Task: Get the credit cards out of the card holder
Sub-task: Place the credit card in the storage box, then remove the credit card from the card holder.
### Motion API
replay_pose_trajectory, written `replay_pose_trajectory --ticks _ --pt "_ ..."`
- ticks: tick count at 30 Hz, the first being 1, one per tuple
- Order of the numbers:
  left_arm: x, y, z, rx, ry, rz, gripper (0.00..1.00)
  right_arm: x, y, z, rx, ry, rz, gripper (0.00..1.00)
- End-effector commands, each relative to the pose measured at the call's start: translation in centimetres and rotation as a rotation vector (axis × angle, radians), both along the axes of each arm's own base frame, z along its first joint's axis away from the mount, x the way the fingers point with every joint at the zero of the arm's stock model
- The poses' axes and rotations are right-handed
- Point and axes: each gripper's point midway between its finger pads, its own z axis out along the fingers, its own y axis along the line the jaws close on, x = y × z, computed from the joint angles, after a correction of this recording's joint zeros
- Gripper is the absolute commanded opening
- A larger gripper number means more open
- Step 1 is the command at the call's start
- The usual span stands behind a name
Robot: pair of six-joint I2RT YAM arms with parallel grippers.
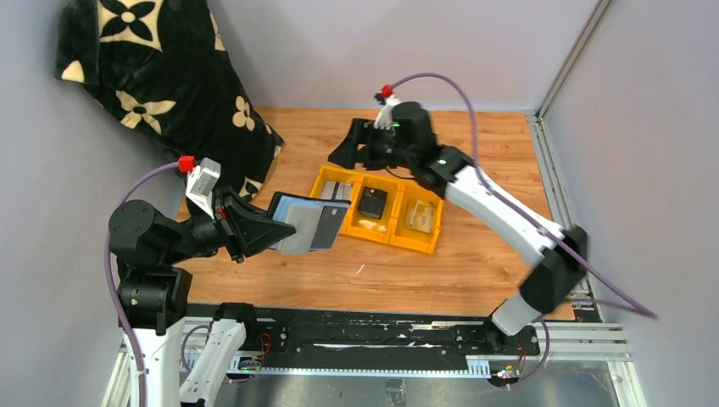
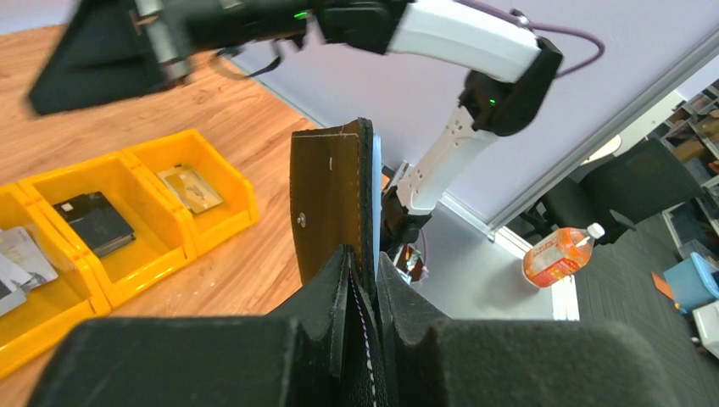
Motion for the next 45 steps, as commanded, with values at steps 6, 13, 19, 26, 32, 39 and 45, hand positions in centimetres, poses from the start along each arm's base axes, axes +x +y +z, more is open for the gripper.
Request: replay_pose_trajectory --ticks 6,13,19,26,32,39,45 --pt "-2.3 -0.4 1.0 -0.012 -0.043 -0.098 0.0 -14.6 -5.0 12.2 0.343 -0.396 0.561 0.79" --pt "-2.4 -0.5 0.2 -0.013 -0.005 -0.125 0.0 -21.9 -4.9 15.6 0.367 -0.555 0.861 0.8" --pt "-3.1 -0.6 0.2 -0.014 0.006 -0.156 0.0 -25.7 -2.5 14.8 0.308 -0.573 1.036 0.8" --pt "-3.9 -0.6 0.0 -0.01 0.024 -0.194 0.0 -27.5 -0.2 14.1 0.262 -0.575 1.122 0.71" --pt "-4.4 -0.7 0.0 -0.007 0.026 -0.217 0.0 -28.4 0.7 14.4 0.28 -0.585 1.149 0.48" --pt "-4.0 -0.6 -0.6 0.001 0.034 -0.214 0.16 -28.8 1.3 14.7 0.32 -0.561 1.157 0.18" --pt "-2.6 -0.5 -0.6 0.01 0.023 -0.136 0.81 -27.0 1.8 14.8 0.289 -0.565 1.031 0.0"
